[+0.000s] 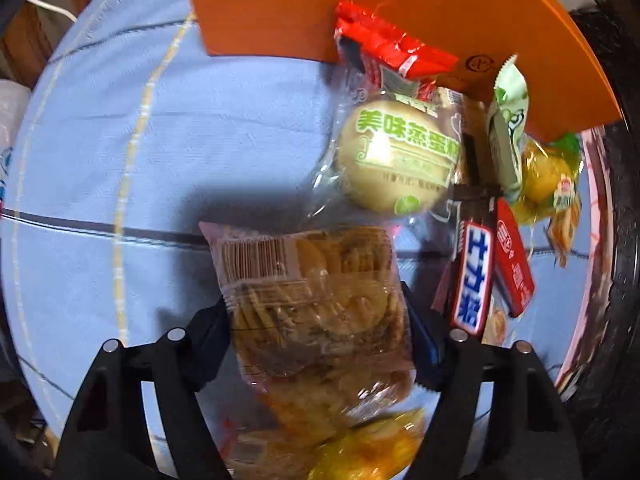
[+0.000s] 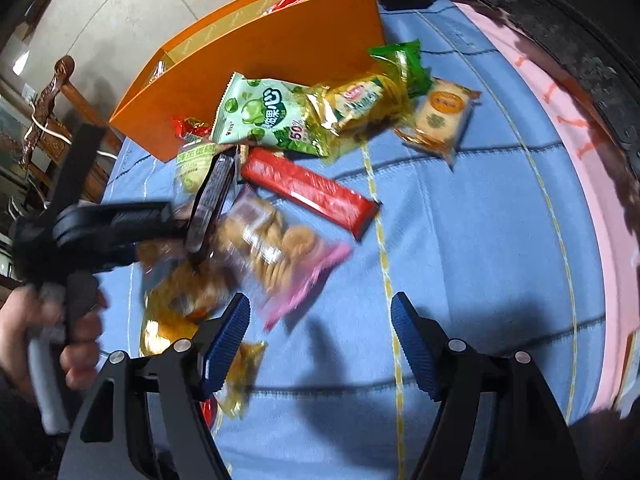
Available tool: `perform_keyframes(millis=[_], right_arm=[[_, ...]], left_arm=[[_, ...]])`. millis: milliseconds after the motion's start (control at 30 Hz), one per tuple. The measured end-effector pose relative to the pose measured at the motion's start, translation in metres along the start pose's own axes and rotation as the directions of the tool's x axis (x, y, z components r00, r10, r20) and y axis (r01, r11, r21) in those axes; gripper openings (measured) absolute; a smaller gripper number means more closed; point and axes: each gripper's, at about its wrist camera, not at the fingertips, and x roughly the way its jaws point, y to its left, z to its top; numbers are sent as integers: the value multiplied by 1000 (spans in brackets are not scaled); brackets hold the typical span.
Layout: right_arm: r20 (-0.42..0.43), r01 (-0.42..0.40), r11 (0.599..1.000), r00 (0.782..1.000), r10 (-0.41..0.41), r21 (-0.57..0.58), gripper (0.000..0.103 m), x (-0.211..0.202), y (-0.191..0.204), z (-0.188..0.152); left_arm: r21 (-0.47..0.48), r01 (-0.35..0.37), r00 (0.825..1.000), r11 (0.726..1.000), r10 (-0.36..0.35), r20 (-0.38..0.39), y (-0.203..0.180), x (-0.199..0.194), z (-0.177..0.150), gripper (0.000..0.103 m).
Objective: Organize snacks
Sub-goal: 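Grasp the cracker bag with the left tool while the right tool grasps the pink cookie bag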
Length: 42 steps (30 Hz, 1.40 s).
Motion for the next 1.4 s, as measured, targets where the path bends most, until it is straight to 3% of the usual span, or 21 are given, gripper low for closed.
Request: perform_keyframes(millis=[67, 167, 233, 367, 500, 633, 733, 767, 800, 867, 933, 1100, 1267, 1400], right_arm=[[-19, 23, 992, 999, -26, -125, 73, 13, 17, 7], [-71, 47, 946, 995, -73, -320, 73, 35, 46, 9], [-92, 2, 934, 995, -37, -358, 71, 45, 56, 10], [-89, 65, 895, 989, -116, -442, 71, 64, 67, 21], [-102, 64, 883, 987, -125, -465, 72, 76, 69, 39], [-53, 122, 837, 983, -177, -534, 81, 89, 78, 47], [-66, 87, 858, 988, -140, -507, 81, 90, 72, 53], [-60, 90, 858, 989, -139, -505, 71, 87, 71, 53], [-60, 94, 868, 988, -141, -489, 54, 83, 69, 55], [-77, 43, 906, 994, -83, -422, 42, 67, 57, 62], [-76, 4, 937, 997, -33, -349, 41, 50, 46, 65], [-72, -93, 976, 994, 80, -195, 41, 11, 9, 59], [-31, -133, 985, 991, 130, -114, 41, -15, -21, 45], [14, -144, 984, 989, 146, -106, 41, -31, -20, 46]], left_arm=[[-1, -41, 999, 999, 41, -2, 12, -1, -5, 72], [-49, -8, 1000, 999, 7, -31, 35, -1, -7, 71], [-50, -17, 1000, 999, 16, -26, 45, -3, -7, 72], [-67, -2, 1000, 998, 1, -25, 57, -3, -5, 72], [-77, 7, 999, 997, -10, -31, 70, -5, -3, 72], [-64, -33, 999, 997, 31, -27, 64, -4, -5, 73], [-48, -65, 998, 997, 64, -21, 57, -4, -4, 74], [-46, -72, 997, 996, 71, -18, 56, -4, -4, 74], [-42, -78, 997, 996, 77, -16, 53, -5, -5, 74], [-35, -84, 996, 996, 83, -11, 44, -3, -9, 72], [-49, -72, 997, 996, 71, -17, 29, -6, -14, 71], [-63, 0, 1000, 998, 1, 20, 36, -32, -25, 71], [-53, 42, 998, 998, -39, 56, 34, -56, -24, 71], [-28, 74, 993, 997, -71, 99, 29, -83, -21, 71]])
